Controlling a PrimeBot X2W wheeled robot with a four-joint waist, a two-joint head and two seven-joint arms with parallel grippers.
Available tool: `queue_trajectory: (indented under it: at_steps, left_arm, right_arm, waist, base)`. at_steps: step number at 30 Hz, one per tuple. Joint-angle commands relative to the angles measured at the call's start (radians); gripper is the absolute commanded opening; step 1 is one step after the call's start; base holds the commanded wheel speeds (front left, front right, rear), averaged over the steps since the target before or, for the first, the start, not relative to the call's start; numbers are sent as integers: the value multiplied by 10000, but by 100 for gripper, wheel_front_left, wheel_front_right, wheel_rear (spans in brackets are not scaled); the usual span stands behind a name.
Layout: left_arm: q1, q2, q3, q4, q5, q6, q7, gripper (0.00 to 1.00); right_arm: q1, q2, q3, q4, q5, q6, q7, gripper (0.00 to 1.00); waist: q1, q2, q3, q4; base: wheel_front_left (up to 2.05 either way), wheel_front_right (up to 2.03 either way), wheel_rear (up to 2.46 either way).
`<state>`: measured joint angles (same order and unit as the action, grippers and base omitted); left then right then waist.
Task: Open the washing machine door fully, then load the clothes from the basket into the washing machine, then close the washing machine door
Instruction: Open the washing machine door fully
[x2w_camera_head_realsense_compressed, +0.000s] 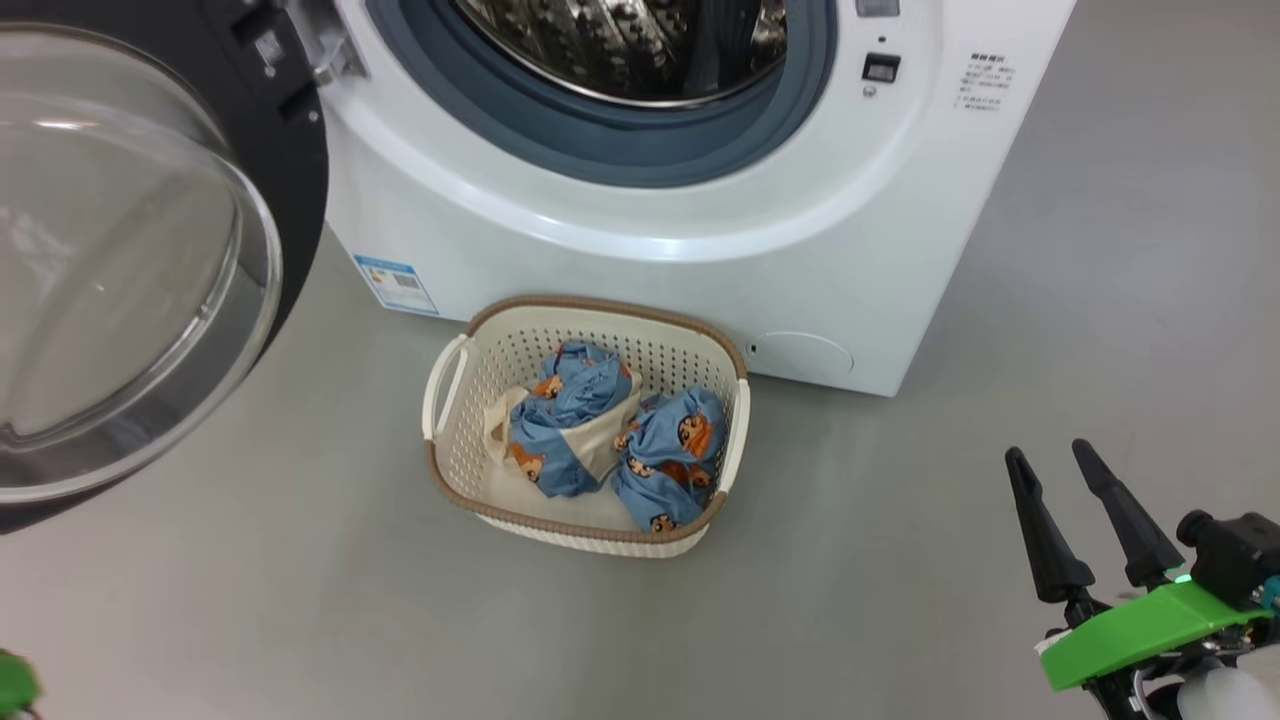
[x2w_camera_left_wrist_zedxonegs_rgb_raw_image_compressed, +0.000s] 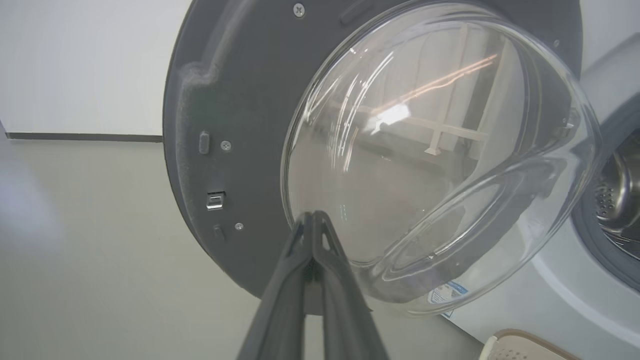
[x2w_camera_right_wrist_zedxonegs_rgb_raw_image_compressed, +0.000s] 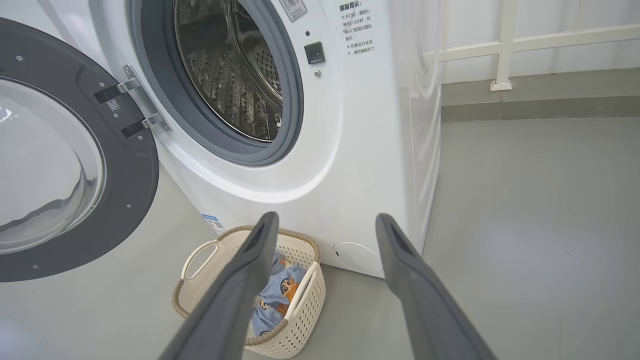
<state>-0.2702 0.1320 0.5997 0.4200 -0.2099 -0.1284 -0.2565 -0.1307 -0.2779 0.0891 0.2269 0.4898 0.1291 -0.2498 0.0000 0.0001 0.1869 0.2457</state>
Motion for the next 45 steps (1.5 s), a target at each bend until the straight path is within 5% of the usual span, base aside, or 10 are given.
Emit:
queue_trajectory:
  at_steps: [1,2,7,9,10,31,45]
  left_arm:
    - [309,309,-83,-528,-97,-20,-53,2]
    - [485,267,-381,-711,-193,-21,-53,16]
    - [1230,30,-1449,-1589,-429,-21,-53,48]
    - [1469,-42,-1901,-1882,-508,-22,-53,90]
    - [1590,-57,-2096,-1996,-474,-22,-53,100]
    - [1868,26,-4297,-2528,-787,-22,-53,100]
    - [2051,63,-5119,-2510,-1088,-23,-53,100]
  right_arm:
    - [165,-63,160,-235,63,16,-120,100]
    - [204,-56,137,-252,63,16,-120,100]
    - [374,-9,-29,-277,58,16,-120,100]
    - [423,9,-94,-282,68,16,-120,100]
    - [446,28,-124,-296,63,16,-120,100]
    - [417,344,-504,-388,-38,16,-120,100]
    - [519,377,-610,-416,-49,16,-120,100]
  waist:
    - [0,-1,-267,21]
    - [0,-1,-302,5]
    - [0,-1,-462,-176]
    - [0,-1,-509,-291]
    - [0,-1,-520,-359]
    - [0,-1,-357,-2528]
    - [0,-1,-499,-3159]
  base:
    - [0,0,0]
    - [0,0,0]
    - [0,0,0]
    - [0,0,0]
    - [0,0,0]
    - [0,0,0]
    - [0,0,0]
